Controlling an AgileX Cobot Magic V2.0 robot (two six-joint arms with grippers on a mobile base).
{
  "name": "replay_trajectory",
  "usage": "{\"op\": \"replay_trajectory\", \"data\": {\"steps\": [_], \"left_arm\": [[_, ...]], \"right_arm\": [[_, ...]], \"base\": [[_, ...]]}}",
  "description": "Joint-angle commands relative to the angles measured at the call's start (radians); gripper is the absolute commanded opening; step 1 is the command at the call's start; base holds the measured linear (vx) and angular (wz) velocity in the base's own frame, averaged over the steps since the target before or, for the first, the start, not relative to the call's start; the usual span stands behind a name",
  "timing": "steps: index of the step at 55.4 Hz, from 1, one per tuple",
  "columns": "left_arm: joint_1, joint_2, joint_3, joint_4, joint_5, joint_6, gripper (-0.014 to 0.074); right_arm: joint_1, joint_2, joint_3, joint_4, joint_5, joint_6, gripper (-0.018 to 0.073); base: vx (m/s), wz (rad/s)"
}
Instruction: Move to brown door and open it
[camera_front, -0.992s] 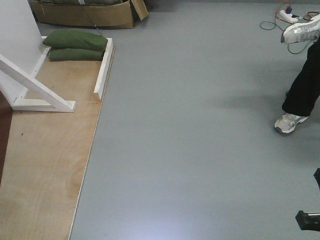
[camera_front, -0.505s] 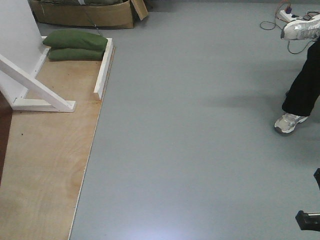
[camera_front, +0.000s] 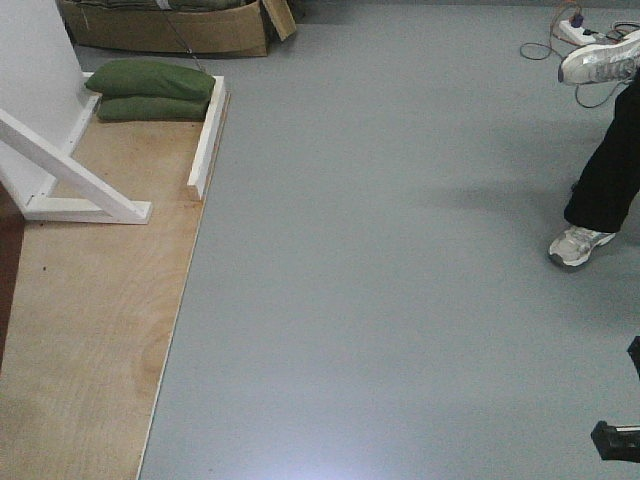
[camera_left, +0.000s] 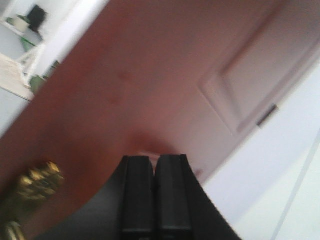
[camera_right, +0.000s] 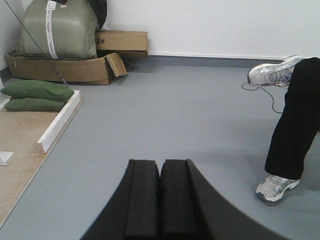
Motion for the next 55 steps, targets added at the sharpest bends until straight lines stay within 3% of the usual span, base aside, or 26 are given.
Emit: {"op": "replay_trajectory", "data": {"steps": [1, 10, 20, 24, 28, 29, 41, 55], "left_arm": [[0.062, 0.006, -0.036, -0.01, -0.115, -0.107, -0.0003], [0.122, 0.083, -0.036, -0.004, -0.239, -0.236, -0.0003], [0.18, 0.167, -0.041, -0.01, -0.392, -0.295, -0.0003], [0.196, 0.207, -0.073, -0.004, -0.403, -0.309, -0.0003], [0.209, 0.252, -0.136, -0.004, -0.378, -0.309, -0.0003], [0.217, 0.339, -0.291, -0.003, -0.272, -0.309, -0.0003], [0.217, 0.415, -0.472, -0.003, -0.017, -0.309, -0.0003], [0.18, 0.422, -0.498, -0.003, 0.019, -0.305, -0.0003]], "right_arm": [[-0.002, -0.015, 0.004, -0.007, -0.082, -0.006, 0.0], [-0.002, -0.015, 0.004, -0.007, -0.082, -0.006, 0.0], [-0.002, -0.015, 0.004, -0.007, -0.082, -0.006, 0.0], [-0.002, -0.015, 0.004, -0.007, -0.082, -0.006, 0.0], [-0.002, -0.015, 0.004, -0.007, -0.082, -0.006, 0.0], [-0.002, -0.015, 0.004, -0.007, -0.082, -0.006, 0.0], [-0.002, -0.015, 0.004, -0.007, -0.082, -0.006, 0.0], [-0.002, -0.015, 0.004, -0.007, -0.082, -0.006, 0.0]], "base": [[0.0, 0.0], [0.0, 0.0], [0.0, 0.0], [0.0, 0.0], [0.0, 0.0], [0.0, 0.0], [0.0, 0.0], [0.0, 0.0]]}}
